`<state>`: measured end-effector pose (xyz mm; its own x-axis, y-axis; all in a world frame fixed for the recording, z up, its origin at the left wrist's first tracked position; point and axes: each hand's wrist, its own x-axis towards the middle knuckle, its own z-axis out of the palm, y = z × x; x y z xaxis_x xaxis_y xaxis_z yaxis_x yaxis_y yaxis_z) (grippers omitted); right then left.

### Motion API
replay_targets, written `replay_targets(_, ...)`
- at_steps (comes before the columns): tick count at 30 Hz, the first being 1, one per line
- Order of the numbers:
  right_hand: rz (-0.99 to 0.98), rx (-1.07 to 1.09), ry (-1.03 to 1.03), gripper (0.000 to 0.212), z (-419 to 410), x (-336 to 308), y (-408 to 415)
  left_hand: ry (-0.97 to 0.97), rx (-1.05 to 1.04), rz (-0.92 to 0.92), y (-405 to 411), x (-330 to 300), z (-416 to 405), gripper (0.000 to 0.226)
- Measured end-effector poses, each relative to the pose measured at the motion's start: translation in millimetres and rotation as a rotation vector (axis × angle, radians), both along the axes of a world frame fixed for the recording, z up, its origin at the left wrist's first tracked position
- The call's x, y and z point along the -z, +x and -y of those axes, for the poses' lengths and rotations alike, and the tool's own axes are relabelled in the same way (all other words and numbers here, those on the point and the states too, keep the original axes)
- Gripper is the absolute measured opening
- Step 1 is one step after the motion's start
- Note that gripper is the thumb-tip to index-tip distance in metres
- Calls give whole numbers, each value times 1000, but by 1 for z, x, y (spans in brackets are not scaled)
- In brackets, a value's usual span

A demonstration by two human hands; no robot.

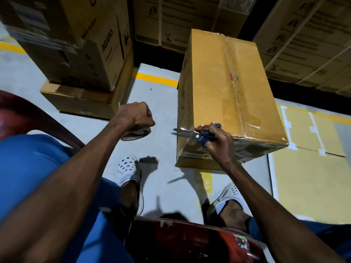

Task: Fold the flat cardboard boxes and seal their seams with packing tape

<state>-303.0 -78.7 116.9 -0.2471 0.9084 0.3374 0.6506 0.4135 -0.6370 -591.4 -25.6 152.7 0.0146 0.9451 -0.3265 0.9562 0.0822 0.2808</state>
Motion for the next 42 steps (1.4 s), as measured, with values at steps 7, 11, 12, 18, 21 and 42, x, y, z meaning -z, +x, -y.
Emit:
replay_targets(7,508,-152,327,62,-10,10,9,-15,-10,12,-7,0,3,22)
replay_targets(11,650,-284,470,40,-21,4,1,-20,-13,6,-9,1,5,21)
replay_targets(12,681,-310,489,33,-24,4,-2,-20,-14,4,-11,1,6,21)
replay_targets(18,857,-436,426,37,-32,5,-6,2,-21,0,-16,-2,5,21)
replay_targets(21,925,-575,431,28,-33,8,-5,4,-24,11,-15,-3,4,21)
replay_targets(42,58,339,-74,46,-18,-61,73,136,-391,915,47,-6,-7,35)
